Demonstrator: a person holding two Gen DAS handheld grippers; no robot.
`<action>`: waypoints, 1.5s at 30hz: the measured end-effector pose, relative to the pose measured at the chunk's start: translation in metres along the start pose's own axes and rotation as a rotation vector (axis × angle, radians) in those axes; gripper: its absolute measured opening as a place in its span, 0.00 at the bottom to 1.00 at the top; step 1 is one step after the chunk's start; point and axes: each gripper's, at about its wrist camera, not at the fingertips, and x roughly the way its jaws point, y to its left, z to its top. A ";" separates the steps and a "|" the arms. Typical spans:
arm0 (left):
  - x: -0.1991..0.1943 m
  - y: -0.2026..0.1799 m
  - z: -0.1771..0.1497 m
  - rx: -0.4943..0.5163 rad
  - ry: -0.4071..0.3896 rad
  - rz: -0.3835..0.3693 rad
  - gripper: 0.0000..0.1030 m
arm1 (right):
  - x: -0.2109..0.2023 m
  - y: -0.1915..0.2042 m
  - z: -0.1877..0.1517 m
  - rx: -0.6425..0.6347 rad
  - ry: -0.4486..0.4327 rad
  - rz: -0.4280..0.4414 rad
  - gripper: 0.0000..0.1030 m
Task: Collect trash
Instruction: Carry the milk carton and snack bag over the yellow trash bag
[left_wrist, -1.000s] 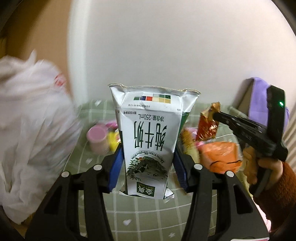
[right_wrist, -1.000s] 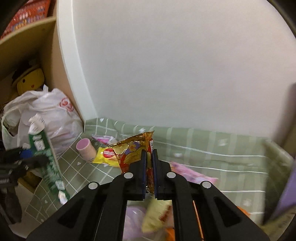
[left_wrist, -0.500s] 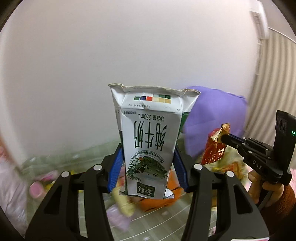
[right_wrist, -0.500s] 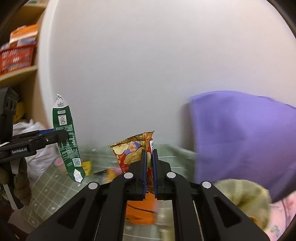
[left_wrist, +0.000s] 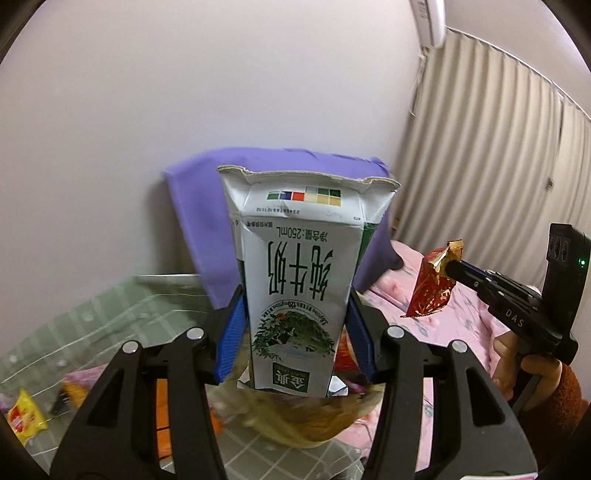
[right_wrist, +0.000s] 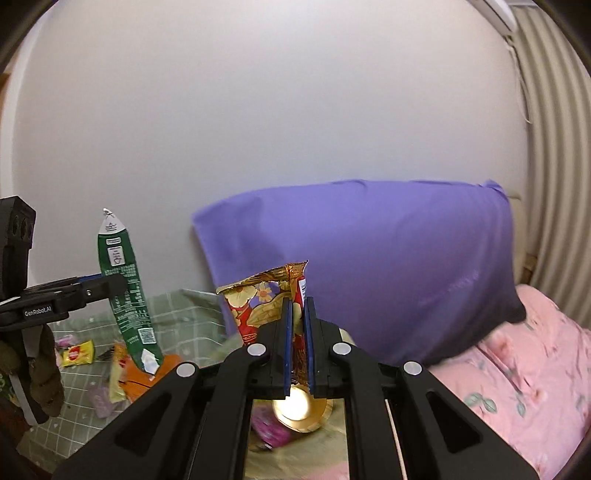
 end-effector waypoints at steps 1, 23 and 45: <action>0.008 -0.007 -0.001 0.012 0.008 -0.016 0.47 | -0.001 -0.008 -0.005 0.013 0.010 -0.012 0.08; 0.118 -0.015 -0.010 0.026 0.152 -0.103 0.47 | 0.074 -0.031 -0.038 0.060 0.165 0.070 0.08; 0.170 -0.002 -0.043 -0.010 0.353 -0.142 0.46 | 0.122 -0.031 -0.079 0.046 0.304 0.149 0.08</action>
